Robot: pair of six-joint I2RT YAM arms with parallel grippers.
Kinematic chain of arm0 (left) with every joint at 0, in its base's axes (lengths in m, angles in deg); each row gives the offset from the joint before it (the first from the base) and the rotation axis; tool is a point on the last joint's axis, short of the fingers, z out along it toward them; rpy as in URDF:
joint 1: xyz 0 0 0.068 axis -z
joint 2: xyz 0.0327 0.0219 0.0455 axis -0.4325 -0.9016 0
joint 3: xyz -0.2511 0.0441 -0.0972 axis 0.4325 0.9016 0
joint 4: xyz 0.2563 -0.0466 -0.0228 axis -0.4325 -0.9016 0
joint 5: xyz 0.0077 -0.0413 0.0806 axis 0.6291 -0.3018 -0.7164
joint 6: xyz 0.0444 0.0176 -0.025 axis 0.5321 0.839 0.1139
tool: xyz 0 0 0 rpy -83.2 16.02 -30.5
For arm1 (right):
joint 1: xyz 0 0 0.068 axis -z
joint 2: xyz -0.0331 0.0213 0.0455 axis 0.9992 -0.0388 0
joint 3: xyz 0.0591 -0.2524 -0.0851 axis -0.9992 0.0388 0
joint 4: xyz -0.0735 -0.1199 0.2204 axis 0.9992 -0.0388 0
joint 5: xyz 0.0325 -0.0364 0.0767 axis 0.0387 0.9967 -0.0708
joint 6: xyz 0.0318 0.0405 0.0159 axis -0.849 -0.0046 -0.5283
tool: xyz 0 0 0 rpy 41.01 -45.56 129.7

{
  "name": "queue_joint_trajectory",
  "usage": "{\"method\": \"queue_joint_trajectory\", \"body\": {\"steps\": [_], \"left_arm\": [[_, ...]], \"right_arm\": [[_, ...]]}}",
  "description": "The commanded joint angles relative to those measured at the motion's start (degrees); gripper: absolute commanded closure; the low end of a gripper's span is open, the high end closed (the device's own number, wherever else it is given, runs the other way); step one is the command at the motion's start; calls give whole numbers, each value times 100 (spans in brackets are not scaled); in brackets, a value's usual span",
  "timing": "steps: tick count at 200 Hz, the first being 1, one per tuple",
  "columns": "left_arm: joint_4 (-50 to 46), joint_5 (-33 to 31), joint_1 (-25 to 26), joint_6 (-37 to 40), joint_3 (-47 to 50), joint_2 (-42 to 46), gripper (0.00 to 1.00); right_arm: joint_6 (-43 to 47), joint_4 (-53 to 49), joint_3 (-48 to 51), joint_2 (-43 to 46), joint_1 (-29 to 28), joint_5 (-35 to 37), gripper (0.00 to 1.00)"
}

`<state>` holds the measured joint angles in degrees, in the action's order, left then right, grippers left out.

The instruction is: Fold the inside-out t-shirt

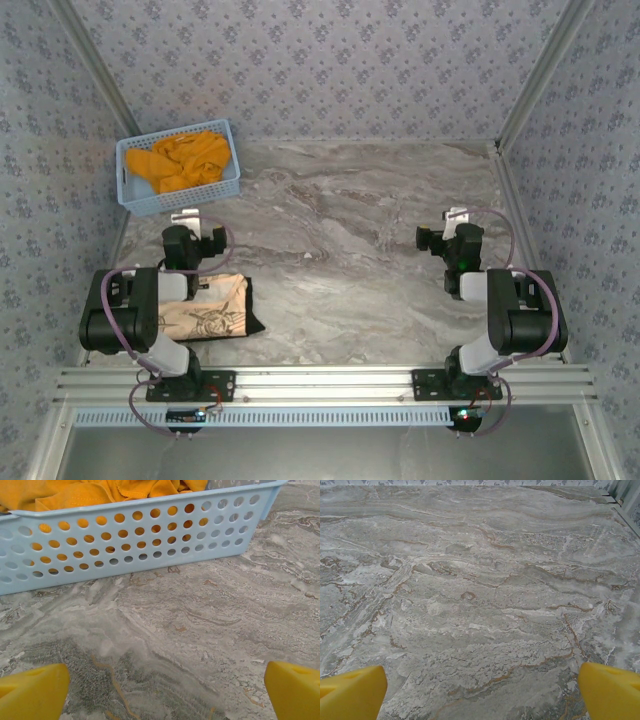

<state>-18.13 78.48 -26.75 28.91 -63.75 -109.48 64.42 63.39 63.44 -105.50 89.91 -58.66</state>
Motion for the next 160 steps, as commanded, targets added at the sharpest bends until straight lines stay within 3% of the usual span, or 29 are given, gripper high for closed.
{"method": "queue_joint_trajectory", "body": {"steps": [1,48,68,81,93,116,137,160], "left_arm": [[115,130,-38,-41,-71,-2,0],[50,-95,26,-40,-139,108,0],[-2748,-1173,449,-260,-1236,1131,0],[-4111,-1484,640,-586,-2081,1446,0],[-4884,-924,629,-982,-2806,1474,0],[-5996,703,508,-1553,-4225,726,0],[-7104,950,582,-1338,-5781,-581,0],[-7607,829,690,-1153,-7014,-1821,0]], "right_arm": [[-58,97,-3,-32,20,47,0],[-108,115,22,32,31,110,0],[-410,-1575,-495,888,2,755,0],[-1003,-2718,-917,1429,23,1221,0],[-1840,-3546,-1227,1719,45,1529,0],[-2352,-4337,-1602,1767,17,971,0],[-2431,-4684,-1786,1726,-183,902,0],[-2393,-5123,-2025,1754,-326,848,0]]}}
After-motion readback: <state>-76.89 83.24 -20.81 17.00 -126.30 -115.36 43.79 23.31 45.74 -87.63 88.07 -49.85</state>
